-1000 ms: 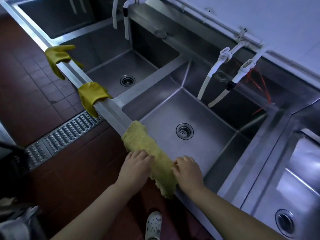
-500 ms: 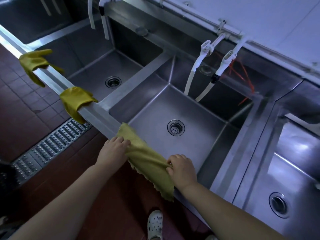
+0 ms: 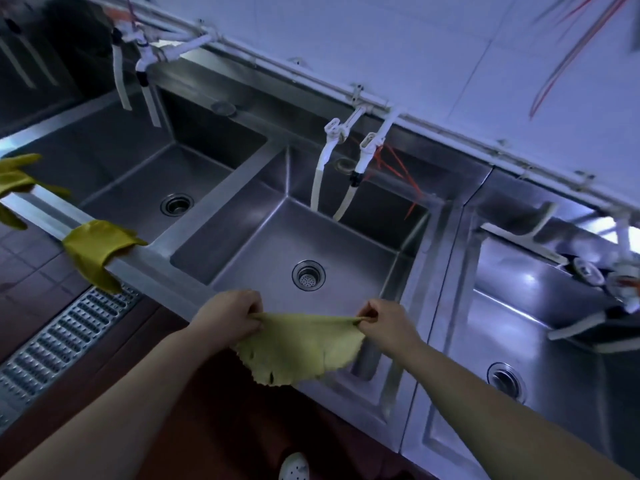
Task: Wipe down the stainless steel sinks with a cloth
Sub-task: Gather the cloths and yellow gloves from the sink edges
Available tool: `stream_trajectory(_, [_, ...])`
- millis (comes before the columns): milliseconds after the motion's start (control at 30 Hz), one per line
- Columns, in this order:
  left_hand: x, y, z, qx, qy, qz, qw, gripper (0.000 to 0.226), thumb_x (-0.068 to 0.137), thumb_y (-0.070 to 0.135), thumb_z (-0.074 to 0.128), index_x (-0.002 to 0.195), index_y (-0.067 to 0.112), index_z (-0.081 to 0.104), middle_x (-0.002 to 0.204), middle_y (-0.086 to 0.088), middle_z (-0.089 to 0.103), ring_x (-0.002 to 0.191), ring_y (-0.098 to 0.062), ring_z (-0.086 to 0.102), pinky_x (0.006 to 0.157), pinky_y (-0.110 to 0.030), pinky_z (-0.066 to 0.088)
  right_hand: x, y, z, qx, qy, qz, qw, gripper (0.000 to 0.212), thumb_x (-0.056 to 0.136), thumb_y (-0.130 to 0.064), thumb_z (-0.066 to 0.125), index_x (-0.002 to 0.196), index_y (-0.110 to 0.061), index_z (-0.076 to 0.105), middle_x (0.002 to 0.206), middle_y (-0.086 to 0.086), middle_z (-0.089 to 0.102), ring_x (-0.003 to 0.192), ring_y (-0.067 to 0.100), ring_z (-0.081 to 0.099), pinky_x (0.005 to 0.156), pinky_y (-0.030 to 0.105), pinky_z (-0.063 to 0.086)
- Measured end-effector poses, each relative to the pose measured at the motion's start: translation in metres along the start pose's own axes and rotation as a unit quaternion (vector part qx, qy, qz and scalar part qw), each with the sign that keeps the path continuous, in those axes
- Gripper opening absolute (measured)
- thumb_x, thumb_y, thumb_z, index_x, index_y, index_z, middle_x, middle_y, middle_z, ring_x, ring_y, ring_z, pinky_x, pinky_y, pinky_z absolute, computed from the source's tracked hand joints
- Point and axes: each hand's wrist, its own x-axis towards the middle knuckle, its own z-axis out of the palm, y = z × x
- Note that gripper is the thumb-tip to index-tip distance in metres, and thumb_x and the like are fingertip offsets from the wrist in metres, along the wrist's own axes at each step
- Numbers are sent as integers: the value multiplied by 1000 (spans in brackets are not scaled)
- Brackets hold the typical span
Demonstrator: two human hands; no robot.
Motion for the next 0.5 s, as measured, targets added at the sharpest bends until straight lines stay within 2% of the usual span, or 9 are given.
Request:
stream_trajectory(67, [11, 23, -9, -6, 21, 37, 999, 13, 79, 24, 64, 76, 26, 51, 76, 9, 51, 76, -15, 51, 58, -26, 30, -6, 8, -25, -6, 10, 13, 1000, 9, 80, -18, 61, 78, -27, 60, 79, -8, 62, 75, 10, 58, 61, 25, 47])
stream_trajectory(167, [26, 58, -24, 12, 48, 85, 995, 4, 83, 25, 62, 85, 22, 61, 83, 3, 59, 80, -18, 55, 61, -27, 34, -14, 18, -58, -24, 40, 20, 999, 11, 83, -18, 60, 89, -23, 68, 87, -5, 65, 81, 12, 60, 70, 29, 52])
stream_trajectory(267, [37, 91, -34, 84, 61, 131, 986, 12, 90, 29, 54, 90, 20, 62, 89, 1, 62, 82, -19, 55, 65, -29, 35, -25, 27, -88, -28, 80, 22, 996, 16, 83, -15, 60, 74, -29, 64, 81, -9, 60, 72, 10, 56, 58, 22, 44])
stream_trajectory(333, [40, 109, -34, 125, 67, 156, 977, 16, 94, 31, 48, 91, 20, 60, 89, 1, 60, 80, -18, 52, 63, -28, 31, -36, 35, -102, -8, 97, 30, 995, 20, 80, -12, 59, 69, -28, 61, 77, -11, 58, 72, 10, 55, 57, 20, 42])
stream_trajectory(400, [36, 124, -26, 164, 75, 193, 965, 21, 96, 34, 45, 94, 19, 60, 95, 0, 62, 86, -19, 54, 65, -28, 28, -50, 50, -108, 11, 97, 42, 994, 19, 77, -10, 59, 67, -25, 62, 75, -12, 58, 71, 9, 54, 57, 19, 42])
stream_trajectory(500, [24, 136, 5, 223, 5, 237, 946, 29, 96, 37, 43, 102, 16, 63, 105, -3, 62, 97, -22, 56, 71, -30, 35, -76, 83, -97, -13, 53, 69, 996, 12, 75, -11, 64, 74, -21, 68, 73, -11, 59, 70, 8, 53, 59, 18, 40])
